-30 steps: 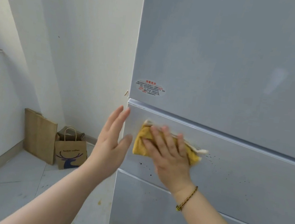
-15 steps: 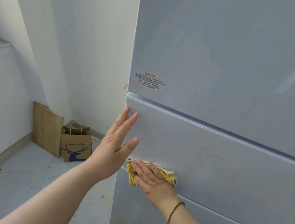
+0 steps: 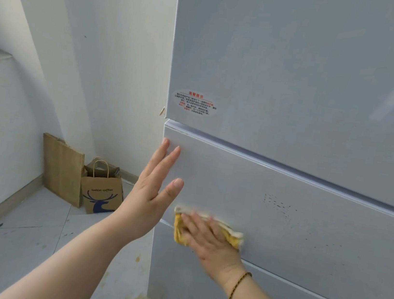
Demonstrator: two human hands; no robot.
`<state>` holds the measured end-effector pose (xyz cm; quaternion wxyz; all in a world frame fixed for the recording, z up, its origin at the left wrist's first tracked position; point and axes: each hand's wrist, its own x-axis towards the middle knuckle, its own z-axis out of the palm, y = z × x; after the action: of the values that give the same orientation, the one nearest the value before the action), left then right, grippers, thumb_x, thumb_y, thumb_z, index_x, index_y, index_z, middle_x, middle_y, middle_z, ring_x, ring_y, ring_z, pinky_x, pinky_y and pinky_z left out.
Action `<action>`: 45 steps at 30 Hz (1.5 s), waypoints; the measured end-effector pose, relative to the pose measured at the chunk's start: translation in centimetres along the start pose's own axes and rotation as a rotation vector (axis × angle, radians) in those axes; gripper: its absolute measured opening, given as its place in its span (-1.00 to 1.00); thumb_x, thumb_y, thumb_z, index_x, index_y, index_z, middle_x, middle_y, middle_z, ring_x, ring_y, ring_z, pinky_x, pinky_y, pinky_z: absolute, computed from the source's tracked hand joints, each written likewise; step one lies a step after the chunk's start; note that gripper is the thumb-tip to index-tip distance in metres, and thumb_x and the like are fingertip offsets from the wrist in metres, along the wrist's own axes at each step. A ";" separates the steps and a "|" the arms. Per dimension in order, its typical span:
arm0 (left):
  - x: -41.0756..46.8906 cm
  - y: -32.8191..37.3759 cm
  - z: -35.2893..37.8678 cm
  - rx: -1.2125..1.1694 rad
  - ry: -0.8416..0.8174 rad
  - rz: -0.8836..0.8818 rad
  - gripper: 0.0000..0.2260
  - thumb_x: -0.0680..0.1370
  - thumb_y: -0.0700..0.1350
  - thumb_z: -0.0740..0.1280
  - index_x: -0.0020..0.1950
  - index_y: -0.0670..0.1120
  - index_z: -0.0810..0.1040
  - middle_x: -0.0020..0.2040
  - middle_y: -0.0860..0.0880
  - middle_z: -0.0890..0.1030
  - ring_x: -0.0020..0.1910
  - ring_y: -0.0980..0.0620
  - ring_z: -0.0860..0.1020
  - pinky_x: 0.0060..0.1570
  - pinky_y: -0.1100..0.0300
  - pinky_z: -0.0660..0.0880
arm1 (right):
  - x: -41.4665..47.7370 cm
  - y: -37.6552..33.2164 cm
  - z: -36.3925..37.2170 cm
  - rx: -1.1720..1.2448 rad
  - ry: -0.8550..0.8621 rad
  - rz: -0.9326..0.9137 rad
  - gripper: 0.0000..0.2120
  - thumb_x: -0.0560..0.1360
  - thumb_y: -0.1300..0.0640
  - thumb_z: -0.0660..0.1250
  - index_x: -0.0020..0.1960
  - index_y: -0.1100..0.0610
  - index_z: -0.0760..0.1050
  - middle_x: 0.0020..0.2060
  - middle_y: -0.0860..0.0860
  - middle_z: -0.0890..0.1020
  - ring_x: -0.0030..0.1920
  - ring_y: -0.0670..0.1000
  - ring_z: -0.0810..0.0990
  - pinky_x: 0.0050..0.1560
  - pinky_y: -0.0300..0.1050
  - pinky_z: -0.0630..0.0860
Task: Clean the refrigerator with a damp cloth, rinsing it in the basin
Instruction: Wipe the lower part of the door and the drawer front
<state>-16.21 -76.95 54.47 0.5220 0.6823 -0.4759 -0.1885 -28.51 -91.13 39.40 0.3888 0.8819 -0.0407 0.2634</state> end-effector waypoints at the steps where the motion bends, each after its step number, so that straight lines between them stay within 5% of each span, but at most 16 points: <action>1: 0.0 0.2 0.0 0.000 0.004 -0.003 -0.60 0.41 0.16 0.08 0.19 0.39 0.03 0.23 0.54 -0.09 0.18 0.70 -0.11 0.37 0.34 -0.01 | -0.7 0.0 0.1 -0.003 -0.078 -0.145 -0.40 0.31 0.25 0.01 0.34 0.09 0.34 0.47 0.15 0.12 0.49 0.17 -0.06 0.46 0.07 -0.28; 3: 0.0 0.6 0.1 0.020 0.034 -0.010 -0.60 0.42 0.13 0.08 0.19 0.38 0.01 0.24 0.52 -0.10 0.24 0.62 -0.11 0.35 0.36 -0.02 | -0.8 0.8 -0.8 -0.015 -0.216 -0.303 -0.53 0.32 0.10 0.10 0.15 -0.02 0.57 0.33 -0.06 0.44 0.41 0.03 0.29 0.44 0.09 -0.23; 5: -0.2 1.0 0.8 0.072 0.060 -0.015 -0.62 0.53 0.10 0.11 0.20 0.37 -0.03 0.29 0.47 -0.12 0.30 0.49 -0.11 0.36 0.36 -0.04 | -0.2 2.3 -2.3 0.003 -0.198 -0.252 -0.59 0.32 0.09 0.14 0.08 -0.02 0.60 0.27 -0.09 0.50 0.38 0.02 0.34 0.44 0.09 -0.19; 9: -0.9 1.4 3.0 0.289 0.010 0.096 -0.46 0.31 0.49 -0.08 0.22 0.42 -0.17 0.26 0.51 -0.24 0.25 0.59 -0.26 0.31 0.51 -0.20 | 0.9 6.8 -5.3 0.038 0.122 0.094 -0.55 0.44 0.34 -0.01 0.25 0.05 0.32 0.45 0.02 0.16 0.50 0.09 -0.16 0.47 0.05 -0.18; 11: -0.9 1.5 4.1 0.360 0.013 0.100 -0.43 0.27 0.46 -0.13 0.22 0.39 -0.22 0.26 0.47 -0.30 0.21 0.62 -0.30 0.28 0.52 -0.24 | 0.7 9.4 -6.7 0.033 0.219 0.251 -0.58 0.55 0.32 -0.09 0.30 0.02 0.30 0.51 0.00 -0.03 0.50 0.07 -0.11 0.48 0.06 -0.17; 15: -0.8 1.2 5.3 0.418 0.077 0.104 -0.31 0.25 0.53 -0.22 0.31 0.28 -0.22 0.32 0.36 -0.33 0.30 0.46 -0.23 0.34 0.34 -0.18 | -1.0 11.1 -6.7 -0.002 0.285 0.398 -0.64 0.51 0.27 0.07 0.25 0.00 0.34 0.51 0.00 -0.06 0.50 0.06 -0.06 0.48 0.05 -0.14; 19: -0.7 0.7 5.8 0.463 0.095 0.084 -0.24 0.19 0.55 -0.36 0.31 0.24 -0.29 0.33 0.31 -0.36 0.33 0.39 -0.24 0.34 0.32 -0.21 | -5.2 8.6 -4.2 -0.027 0.143 0.237 -0.60 0.56 0.28 -0.14 0.25 -0.01 0.30 0.51 0.06 -0.13 0.50 0.10 -0.13 0.48 0.05 -0.18; 22: -0.5 0.7 6.1 0.501 0.114 0.073 -0.23 0.17 0.55 -0.38 0.30 0.24 -0.28 0.32 0.28 -0.38 0.36 0.30 -0.24 0.33 0.30 -0.22 | -6.6 8.7 -3.8 -0.023 0.045 0.005 -0.56 0.45 0.33 0.00 0.26 0.02 0.29 0.50 0.10 -0.19 0.50 0.10 -0.18 0.49 0.04 -0.19; 25: -0.5 1.2 6.6 0.506 0.131 0.066 -0.28 0.25 0.54 -0.22 0.31 0.25 -0.25 0.33 0.25 -0.38 0.35 0.28 -0.25 0.33 0.28 -0.21 | -5.9 11.1 -5.6 0.016 0.096 0.066 -0.59 0.47 0.31 0.04 0.25 0.02 0.31 0.51 0.05 -0.16 0.50 0.08 -0.14 0.48 0.04 -0.15; 28: -0.4 1.4 7.4 0.482 0.158 0.070 -0.41 0.40 0.23 0.03 0.33 0.22 -0.21 0.35 0.20 -0.34 0.36 0.25 -0.26 0.33 0.26 -0.20 | -4.6 14.1 -7.7 0.026 0.246 0.332 -0.65 0.57 0.26 -0.01 0.25 -0.01 0.35 0.51 -0.02 -0.06 0.50 0.04 -0.05 0.48 0.06 -0.12; 33: -0.4 1.7 8.3 0.454 0.196 0.053 -0.35 0.54 0.06 0.21 0.28 0.21 -0.30 0.32 0.20 -0.40 0.36 0.24 -0.30 0.34 0.27 -0.19 | -4.7 14.4 -7.2 -0.005 0.365 0.498 -0.74 0.60 0.13 -0.01 0.22 0.02 0.35 0.51 0.00 -0.05 0.50 0.05 -0.04 0.49 0.02 -0.10; 36: -0.4 2.2 8.3 0.461 0.209 0.052 -0.33 0.53 0.01 0.22 0.28 0.18 -0.31 0.32 0.19 -0.37 0.47 0.10 -0.24 0.36 0.25 -0.17 | -6.3 11.8 -5.0 -0.012 0.283 0.422 -0.69 0.58 0.18 -0.05 0.27 0.00 0.28 0.51 0.05 -0.07 0.50 0.09 -0.07 0.49 0.03 -0.12; 41: -0.3 1.8 8.9 0.587 0.250 0.022 -0.41 0.56 0.01 0.20 0.46 0.03 -0.08 0.50 -0.04 -0.14 0.49 -0.09 -0.08 0.43 0.08 -0.12 | -10.5 9.9 -3.1 -0.013 0.020 0.003 -0.54 0.55 0.35 -0.18 0.31 0.03 0.25 0.50 0.11 -0.19 0.50 0.11 -0.17 0.49 0.01 -0.17; 43: -0.7 1.4 10.0 0.718 0.232 0.099 -0.48 0.55 0.07 0.08 0.47 -0.07 0.12 0.48 -0.18 0.03 0.45 -0.13 -0.02 0.41 0.10 -0.12 | -10.3 11.0 -4.0 -0.002 0.000 -0.040 -0.59 0.52 0.34 -0.06 0.27 0.02 0.28 0.50 0.10 -0.19 0.50 0.10 -0.18 0.48 0.01 -0.13; 45: -1.1 1.6 11.9 0.754 0.155 0.195 -0.51 0.58 0.14 -0.09 0.47 -0.02 0.11 0.42 -0.19 0.08 0.48 -0.05 -0.11 0.39 0.13 -0.17 | -9.8 12.9 -5.4 0.010 0.073 0.043 -0.62 0.55 0.32 -0.04 0.26 0.02 0.31 0.51 0.07 -0.08 0.50 0.08 -0.12 0.47 0.01 -0.08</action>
<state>-26.44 -82.38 51.01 0.2845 0.7900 -0.5334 0.1021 -42.82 -97.56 46.17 0.3799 0.8725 -0.0444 0.3041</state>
